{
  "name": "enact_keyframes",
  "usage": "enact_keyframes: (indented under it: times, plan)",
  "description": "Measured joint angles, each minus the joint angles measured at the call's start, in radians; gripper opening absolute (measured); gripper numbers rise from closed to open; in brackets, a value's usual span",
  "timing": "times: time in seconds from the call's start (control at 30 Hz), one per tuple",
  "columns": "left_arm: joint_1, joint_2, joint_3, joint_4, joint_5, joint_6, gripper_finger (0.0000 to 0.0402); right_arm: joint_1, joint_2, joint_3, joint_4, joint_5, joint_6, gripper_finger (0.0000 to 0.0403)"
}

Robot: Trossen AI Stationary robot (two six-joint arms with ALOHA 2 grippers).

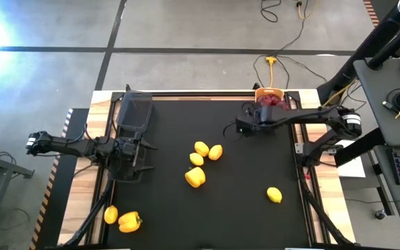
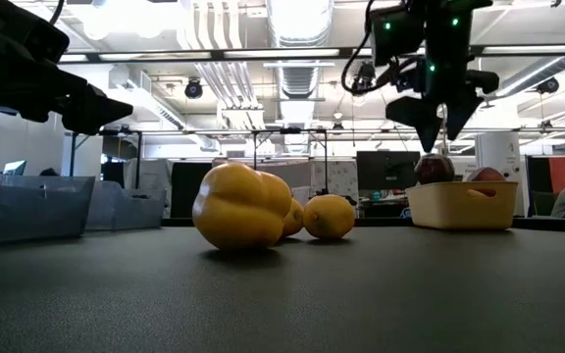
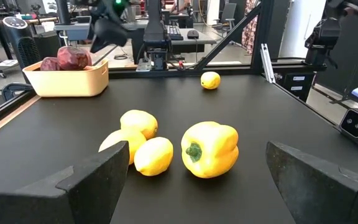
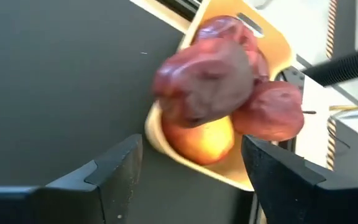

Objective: Sort produce into baskets
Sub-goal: Put the bell pepper into the bottom black bin

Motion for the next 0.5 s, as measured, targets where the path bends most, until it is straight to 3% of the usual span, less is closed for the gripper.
enact_keyframes:
  times: [0.5]
  plan:
    - [0.000,0.000,0.000,0.000,0.000,0.000,0.0359,0.461,0.001,-0.001,0.083,-0.010,0.018,0.0178]
